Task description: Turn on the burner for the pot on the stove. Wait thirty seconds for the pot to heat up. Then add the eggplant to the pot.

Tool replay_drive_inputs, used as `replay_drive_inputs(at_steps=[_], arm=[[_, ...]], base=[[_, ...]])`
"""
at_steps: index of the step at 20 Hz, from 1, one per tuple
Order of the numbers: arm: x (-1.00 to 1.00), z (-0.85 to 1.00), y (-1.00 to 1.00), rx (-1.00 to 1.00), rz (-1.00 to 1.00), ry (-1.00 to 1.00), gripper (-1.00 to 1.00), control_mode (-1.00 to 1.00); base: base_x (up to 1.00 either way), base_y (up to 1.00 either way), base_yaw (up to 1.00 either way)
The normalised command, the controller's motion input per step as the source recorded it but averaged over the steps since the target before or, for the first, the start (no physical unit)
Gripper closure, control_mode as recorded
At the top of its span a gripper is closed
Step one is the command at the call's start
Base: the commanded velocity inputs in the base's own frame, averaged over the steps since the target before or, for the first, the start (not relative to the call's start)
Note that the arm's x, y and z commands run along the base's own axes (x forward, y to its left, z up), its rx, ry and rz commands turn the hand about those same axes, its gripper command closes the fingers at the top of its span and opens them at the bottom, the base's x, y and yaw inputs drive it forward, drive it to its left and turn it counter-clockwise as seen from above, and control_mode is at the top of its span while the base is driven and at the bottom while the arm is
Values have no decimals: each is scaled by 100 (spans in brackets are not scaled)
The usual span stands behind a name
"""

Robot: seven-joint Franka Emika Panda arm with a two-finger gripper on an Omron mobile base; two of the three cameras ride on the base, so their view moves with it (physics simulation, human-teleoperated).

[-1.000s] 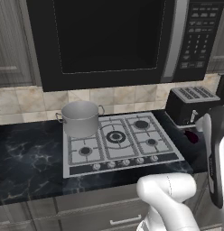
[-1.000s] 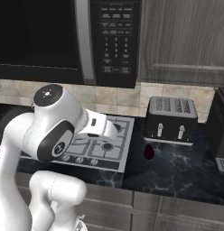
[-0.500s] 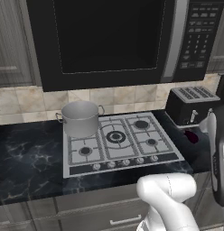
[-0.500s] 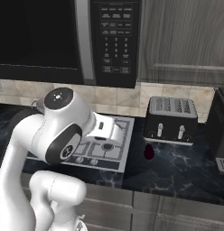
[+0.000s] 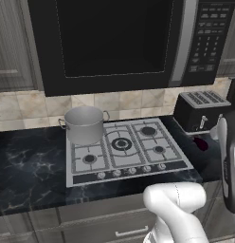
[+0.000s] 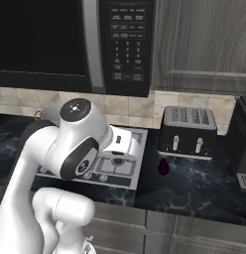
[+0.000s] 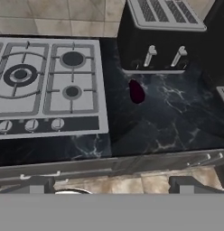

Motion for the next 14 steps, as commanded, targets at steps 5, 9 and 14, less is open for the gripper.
replay_drive_inputs(at_steps=[5,9,14], arm=[[24,-17,-7,0,0,0,-100,-100],[19,-16,-10,0,0,0,-100,-100],[17,-14,-12,0,0,0,-100,-100]], base=[[0,0,0],[0,0,0],[0,0,0]])
